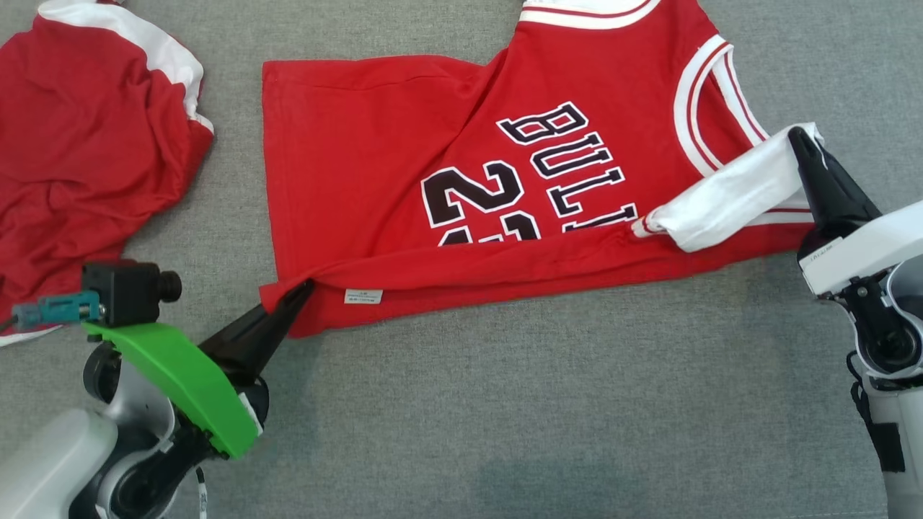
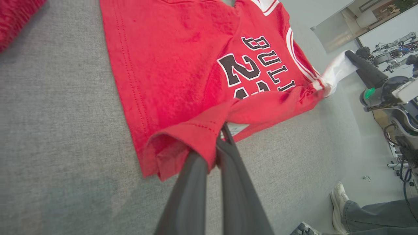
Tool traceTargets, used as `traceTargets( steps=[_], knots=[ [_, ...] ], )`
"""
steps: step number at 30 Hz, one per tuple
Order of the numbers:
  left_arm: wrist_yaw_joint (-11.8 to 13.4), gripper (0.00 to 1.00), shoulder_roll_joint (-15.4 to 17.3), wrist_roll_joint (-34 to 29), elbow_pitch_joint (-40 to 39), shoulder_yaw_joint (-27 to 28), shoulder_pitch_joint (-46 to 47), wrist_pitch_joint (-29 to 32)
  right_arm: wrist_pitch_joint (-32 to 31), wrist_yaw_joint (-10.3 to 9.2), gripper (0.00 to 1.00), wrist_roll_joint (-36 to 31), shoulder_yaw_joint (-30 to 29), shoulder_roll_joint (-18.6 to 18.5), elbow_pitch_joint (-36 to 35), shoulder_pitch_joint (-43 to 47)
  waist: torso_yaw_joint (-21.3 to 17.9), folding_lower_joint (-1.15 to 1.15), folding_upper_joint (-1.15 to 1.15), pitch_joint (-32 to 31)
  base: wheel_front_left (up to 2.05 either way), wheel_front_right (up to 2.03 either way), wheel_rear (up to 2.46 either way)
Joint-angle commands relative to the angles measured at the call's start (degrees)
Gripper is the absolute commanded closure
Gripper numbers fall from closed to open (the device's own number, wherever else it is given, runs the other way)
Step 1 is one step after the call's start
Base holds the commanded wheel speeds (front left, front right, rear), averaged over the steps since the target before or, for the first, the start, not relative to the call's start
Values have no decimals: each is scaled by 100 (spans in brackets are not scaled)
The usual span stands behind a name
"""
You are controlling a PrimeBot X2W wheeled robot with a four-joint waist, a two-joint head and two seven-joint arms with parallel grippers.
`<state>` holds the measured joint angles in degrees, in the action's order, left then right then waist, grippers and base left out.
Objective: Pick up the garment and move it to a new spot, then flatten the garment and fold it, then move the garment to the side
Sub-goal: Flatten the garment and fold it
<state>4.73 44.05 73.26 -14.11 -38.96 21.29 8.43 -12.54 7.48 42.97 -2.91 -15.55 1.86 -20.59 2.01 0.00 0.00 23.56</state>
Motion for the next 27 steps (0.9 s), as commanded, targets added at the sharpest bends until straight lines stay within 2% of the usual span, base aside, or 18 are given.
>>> traceTargets(
  steps=[1,5,13,14,15,17,18,19,24,27],
  knots=[
    [-16,100,42,42,103,11,198,138,-29,2,100,-70,-35,24,98,-169,27,0,0,44,0,0,0],
    [-56,100,-13,80,444,-32,529,437,-75,2,100,-327,43,102,363,-527,21,0,0,122,0,0,0],
    [-185,100,-339,65,1323,-155,1112,799,48,2,100,-896,232,160,1099,-1191,30,0,0,265,0,0,0],
    [-219,94,-390,33,1426,-187,1186,817,60,2,100,-965,237,167,1201,-1253,42,0,0,278,0,0,0],
    [-230,77,-456,12,1535,-212,1251,840,85,2,100,-1009,254,187,1278,-1303,56,0,0,288,0,0,0],
    [-249,58,-543,-60,1760,-278,1348,859,170,2,96,-1127,248,195,1418,-1382,85,0,0,289,0,0,0],
    [-260,22,-588,-82,1845,-288,1391,850,210,2,56,-1144,257,206,1462,-1399,98,0,0,282,0,0,0],
    [-279,0,-630,-92,1930,-300,1423,836,243,2,0,-1167,285,216,1493,-1410,107,0,0,273,0,0,0],
    [-346,0,-679,-107,2096,-277,1359,682,458,1,0,-1174,285,77,1530,-1259,134,0,0,145,0,0,0],
    [-276,0,-635,-170,2086,-233,1166,447,748,2,0,-1267,234,-24,1448,-1111,141,0,0,-8,0,0,0]
  ],
)
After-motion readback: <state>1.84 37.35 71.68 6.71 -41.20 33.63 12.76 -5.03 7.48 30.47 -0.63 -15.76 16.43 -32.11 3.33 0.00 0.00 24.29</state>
